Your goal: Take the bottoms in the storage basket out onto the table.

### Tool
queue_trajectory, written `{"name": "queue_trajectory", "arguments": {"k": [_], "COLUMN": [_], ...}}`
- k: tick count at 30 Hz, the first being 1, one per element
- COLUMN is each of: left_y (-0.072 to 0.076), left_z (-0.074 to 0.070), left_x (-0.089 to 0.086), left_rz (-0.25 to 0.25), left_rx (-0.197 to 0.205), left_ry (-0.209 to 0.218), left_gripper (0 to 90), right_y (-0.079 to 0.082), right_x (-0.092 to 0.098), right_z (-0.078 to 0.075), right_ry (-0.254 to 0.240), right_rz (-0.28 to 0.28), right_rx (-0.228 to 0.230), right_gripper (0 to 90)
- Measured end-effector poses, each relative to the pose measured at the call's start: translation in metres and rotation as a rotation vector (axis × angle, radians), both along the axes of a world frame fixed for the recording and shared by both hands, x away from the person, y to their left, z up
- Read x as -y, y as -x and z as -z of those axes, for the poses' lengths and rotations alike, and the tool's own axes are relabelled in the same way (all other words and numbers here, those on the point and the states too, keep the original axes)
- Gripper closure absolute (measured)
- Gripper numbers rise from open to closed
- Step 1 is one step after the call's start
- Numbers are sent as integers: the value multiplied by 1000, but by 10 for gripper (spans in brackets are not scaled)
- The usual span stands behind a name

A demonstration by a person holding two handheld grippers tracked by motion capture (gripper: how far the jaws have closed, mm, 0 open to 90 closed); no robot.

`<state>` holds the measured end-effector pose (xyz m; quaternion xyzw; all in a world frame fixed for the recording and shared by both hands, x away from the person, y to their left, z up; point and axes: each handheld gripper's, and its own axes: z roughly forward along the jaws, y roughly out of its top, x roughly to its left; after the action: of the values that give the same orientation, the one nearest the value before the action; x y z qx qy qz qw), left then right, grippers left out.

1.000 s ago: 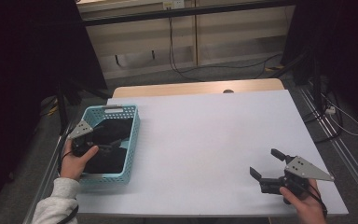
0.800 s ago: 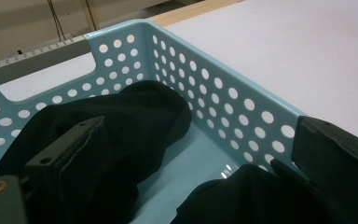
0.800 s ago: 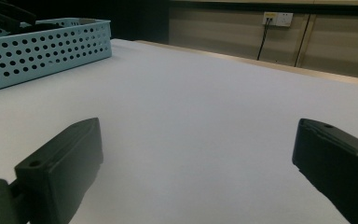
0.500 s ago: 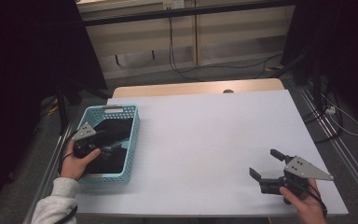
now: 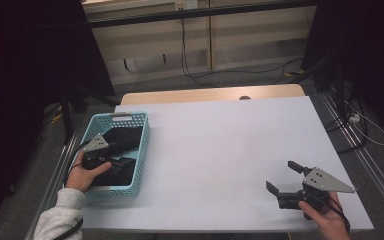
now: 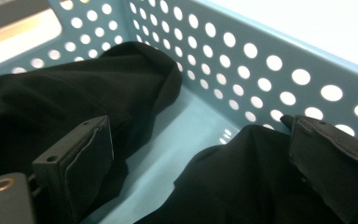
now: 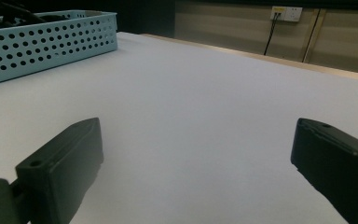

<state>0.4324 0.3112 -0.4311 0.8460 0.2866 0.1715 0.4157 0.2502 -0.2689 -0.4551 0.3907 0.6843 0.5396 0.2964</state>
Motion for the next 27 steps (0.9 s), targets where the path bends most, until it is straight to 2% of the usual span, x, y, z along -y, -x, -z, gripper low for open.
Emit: {"name": "queue_trajectory", "arguments": {"k": [2,6,10,13,14,18,24,27], "left_y": [-1,-3,-4,-6,-6,-7,-9,-9], "left_z": [2,6,10,12,12,16,21,23], "left_x": [1,2,1,1,1,2,4,4], "left_rz": [9,37,28,19,21,24,18,18], "left_rx": [-10,-64,-97,-102,-115,-124,-147,-166], "left_ry": [-17,-29,-40,-65,-67,-57,-120,-134], "left_gripper": [66,84,90,91,96,106,131,163], "right_y": [0,0,0,-1,-1,0,0,0], "right_x": [0,1,1,1,0,0,2,2], "right_z": [0,1,1,1,0,0,0,0], "right_ry": [-5,-4,-4,-4,-5,-4,-2,-1], "right_rz": [1,3,-1,-2,-3,-7,-6,-7], "right_rx": [-3,-4,-4,-3,-2,0,2,1], "right_gripper": [14,14,14,13,14,13,13,13]}}
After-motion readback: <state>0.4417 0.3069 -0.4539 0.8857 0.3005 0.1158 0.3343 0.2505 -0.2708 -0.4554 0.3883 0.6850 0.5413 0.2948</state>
